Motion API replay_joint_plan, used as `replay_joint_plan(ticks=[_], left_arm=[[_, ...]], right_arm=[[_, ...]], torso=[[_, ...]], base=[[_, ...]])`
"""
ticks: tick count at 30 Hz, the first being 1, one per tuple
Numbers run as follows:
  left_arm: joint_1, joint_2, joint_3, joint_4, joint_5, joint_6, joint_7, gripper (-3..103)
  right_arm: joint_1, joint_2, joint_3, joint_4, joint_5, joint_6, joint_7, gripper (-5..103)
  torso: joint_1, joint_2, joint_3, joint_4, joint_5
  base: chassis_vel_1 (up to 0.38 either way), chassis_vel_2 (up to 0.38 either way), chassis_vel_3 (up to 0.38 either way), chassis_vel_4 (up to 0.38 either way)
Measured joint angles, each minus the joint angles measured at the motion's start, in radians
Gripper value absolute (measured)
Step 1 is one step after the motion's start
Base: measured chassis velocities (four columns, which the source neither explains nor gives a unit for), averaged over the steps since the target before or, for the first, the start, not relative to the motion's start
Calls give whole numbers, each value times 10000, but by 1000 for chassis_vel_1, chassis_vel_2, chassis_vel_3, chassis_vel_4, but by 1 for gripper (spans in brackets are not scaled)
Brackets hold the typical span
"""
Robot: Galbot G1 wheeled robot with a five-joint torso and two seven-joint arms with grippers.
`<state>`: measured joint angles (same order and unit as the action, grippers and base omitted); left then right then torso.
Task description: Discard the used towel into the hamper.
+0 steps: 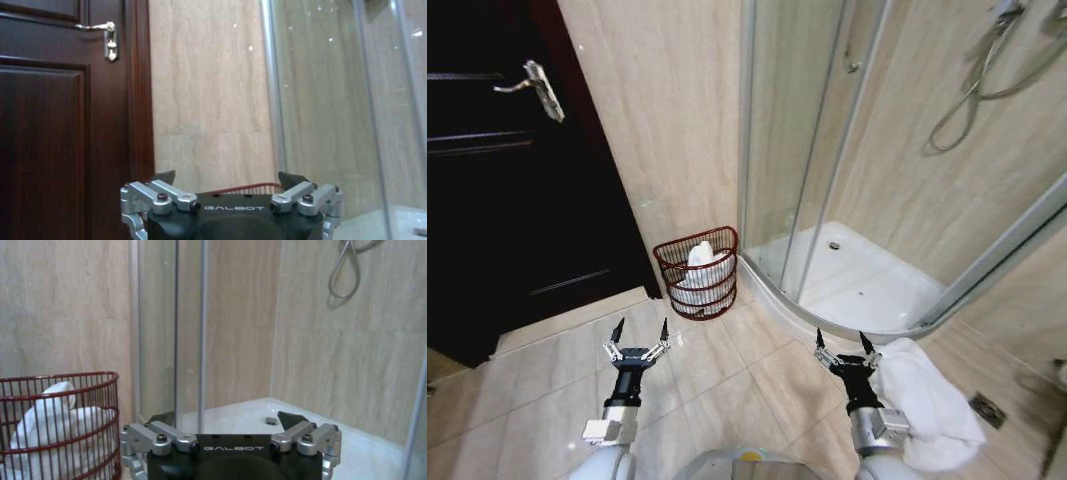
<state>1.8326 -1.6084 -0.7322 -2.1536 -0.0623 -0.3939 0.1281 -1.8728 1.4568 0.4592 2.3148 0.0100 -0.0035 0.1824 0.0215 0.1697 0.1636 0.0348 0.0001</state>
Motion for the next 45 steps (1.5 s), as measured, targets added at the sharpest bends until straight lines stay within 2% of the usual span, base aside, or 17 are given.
replay_joint_plan(ticks=[26,36,45], left_arm=[[28,4,37,134,-104,-324,95,100],[-13,3,33,141,-159,-237,92,100],[40,4,14,223,-109,-315,118,100]], right_arm=[[-23,-19,-92,10,-23,97,113,100],[85,-14,-40,-182,29,338,370,100],[96,-4,-72,-199,36,541,534,100]], torso=[[-70,-191,-125,-3,-2],[-77,-209,-135,2,2],[-157,-570,-415,3,-2]], base=[[-113,-173,4,64],[-47,-88,39,94],[0,0,0,0]])
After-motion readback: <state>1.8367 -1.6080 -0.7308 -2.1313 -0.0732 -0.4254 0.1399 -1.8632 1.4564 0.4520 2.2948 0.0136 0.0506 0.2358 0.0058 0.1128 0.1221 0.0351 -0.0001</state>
